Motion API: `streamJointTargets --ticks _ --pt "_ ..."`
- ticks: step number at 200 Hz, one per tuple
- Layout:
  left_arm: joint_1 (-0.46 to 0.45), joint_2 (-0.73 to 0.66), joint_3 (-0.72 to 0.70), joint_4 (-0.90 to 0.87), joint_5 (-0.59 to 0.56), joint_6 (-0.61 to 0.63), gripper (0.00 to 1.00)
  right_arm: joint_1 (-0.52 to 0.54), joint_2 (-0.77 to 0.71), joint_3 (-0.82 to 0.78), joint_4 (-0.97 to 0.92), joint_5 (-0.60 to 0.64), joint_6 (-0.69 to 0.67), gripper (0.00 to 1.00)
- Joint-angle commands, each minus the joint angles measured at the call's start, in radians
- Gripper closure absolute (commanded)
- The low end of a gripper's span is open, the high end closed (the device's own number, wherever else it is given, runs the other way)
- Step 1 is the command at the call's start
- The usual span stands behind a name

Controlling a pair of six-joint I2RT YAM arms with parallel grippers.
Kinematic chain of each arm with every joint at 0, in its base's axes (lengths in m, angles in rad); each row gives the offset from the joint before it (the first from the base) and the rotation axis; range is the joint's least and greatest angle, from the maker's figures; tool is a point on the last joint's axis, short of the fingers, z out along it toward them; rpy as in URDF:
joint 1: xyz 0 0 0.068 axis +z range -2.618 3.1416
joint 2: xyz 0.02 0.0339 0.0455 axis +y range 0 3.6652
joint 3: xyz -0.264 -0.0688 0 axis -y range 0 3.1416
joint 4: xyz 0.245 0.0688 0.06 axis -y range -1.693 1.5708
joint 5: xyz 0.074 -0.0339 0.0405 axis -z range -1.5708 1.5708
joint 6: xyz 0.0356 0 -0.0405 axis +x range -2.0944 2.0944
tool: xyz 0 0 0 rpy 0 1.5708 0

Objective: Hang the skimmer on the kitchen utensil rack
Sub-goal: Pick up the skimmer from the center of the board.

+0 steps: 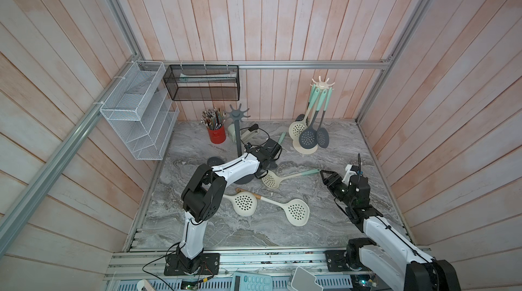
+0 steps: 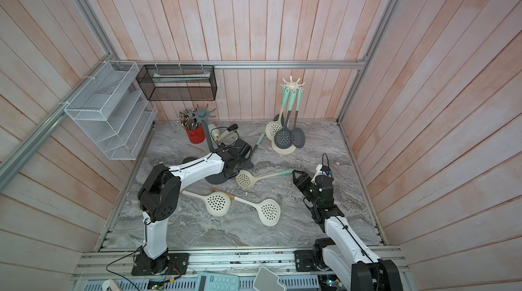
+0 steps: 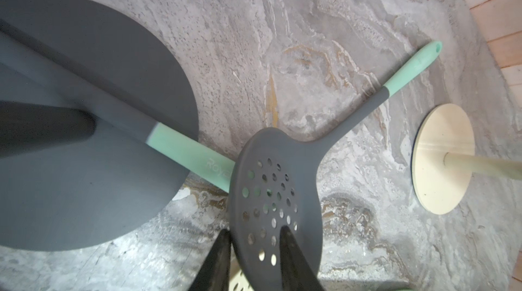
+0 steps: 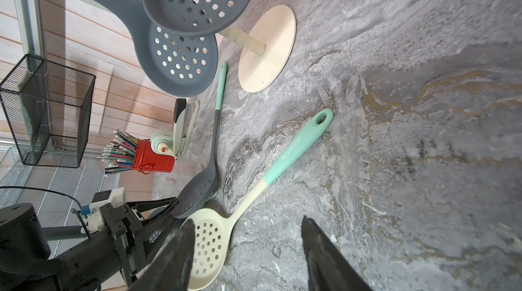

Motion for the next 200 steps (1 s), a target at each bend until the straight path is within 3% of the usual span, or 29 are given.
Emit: streamJointTargets --ticks 1,45,125,144,165,200 --pt "0.000 0.005 -0.026 0.005 0.042 0.001 0.70 -0.008 -0.007 0.001 -0.026 0.005 -0.012 0.39" --pt "0.000 -0.011 -0.076 0.027 0.080 -0.037 0.67 -0.009 -0.013 -0.018 -0.012 0.008 0.000 0.39" --pt "0.015 0.028 -0.031 0.054 0.053 -0.023 0.67 -0.012 -0.048 -0.024 -0.032 0.020 -0.007 0.39" --pt "0.019 0.030 -0.024 0.064 0.037 -0.020 0.71 -0.014 -0.051 -0.026 -0.033 0.021 -0.007 0.39" --pt "0.019 0.025 -0.020 0.069 0.026 -0.022 0.86 -0.014 -0.053 -0.024 -0.036 0.018 -0.006 0.39" --pt "0.019 -0.006 -0.037 0.088 0.012 -0.032 0.91 -0.016 -0.066 -0.022 -0.045 0.023 -0.007 0.39"
